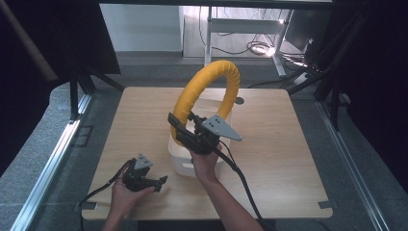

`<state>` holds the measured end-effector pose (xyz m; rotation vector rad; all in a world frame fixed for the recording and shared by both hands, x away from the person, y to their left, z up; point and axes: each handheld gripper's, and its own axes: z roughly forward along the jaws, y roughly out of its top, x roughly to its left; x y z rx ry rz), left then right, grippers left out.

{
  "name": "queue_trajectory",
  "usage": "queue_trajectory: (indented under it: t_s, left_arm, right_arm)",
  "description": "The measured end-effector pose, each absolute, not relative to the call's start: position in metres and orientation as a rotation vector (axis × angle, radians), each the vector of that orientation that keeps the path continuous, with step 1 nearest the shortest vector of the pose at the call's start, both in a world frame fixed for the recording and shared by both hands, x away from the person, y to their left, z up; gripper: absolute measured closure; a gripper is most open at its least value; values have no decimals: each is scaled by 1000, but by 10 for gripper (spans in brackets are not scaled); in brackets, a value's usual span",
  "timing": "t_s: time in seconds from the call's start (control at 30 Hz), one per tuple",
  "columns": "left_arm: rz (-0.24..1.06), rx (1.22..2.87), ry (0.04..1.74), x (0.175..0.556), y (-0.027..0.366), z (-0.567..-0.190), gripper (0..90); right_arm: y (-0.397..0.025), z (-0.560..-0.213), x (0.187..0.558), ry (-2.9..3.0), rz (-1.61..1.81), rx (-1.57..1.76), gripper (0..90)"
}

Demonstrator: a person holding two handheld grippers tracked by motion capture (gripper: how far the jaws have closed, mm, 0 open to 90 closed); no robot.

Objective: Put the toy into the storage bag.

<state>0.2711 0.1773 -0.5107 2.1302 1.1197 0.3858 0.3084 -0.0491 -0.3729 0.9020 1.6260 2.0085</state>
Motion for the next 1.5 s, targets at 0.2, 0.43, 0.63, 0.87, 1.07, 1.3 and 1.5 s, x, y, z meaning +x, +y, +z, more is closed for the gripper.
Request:
queue_trajectory:
  t_s: [0.2,0.43,0.63,0.87,1.07,1.3,1.5]
  left_arm:
    - [386,2132,1119,271,178,-511,133]
    - [379,2133,1122,271,177,-511,133]
    - [378,2135,1121,271,176,-511,133]
    - [376,2137,1118,271,176,-512,133]
    - [378,2137,1116,271,176,-512,133]
    - [375,2139,1115,272,176,-513,133]
    - [373,2138,1117,272,175,-513,132]
  right_arm:
    - [-47,-380,309,1639,2007,923,479]
    - [-46,-390,311,1662,1993,948,478]
    - [-44,-397,311,1692,1985,959,476]
    - [-41,-402,310,1728,1967,995,472]
    - [-39,-406,311,1760,1931,1047,463]
    - [-38,-408,310,1815,1835,1084,432]
    - [-40,-409,312,1833,1817,1106,418]
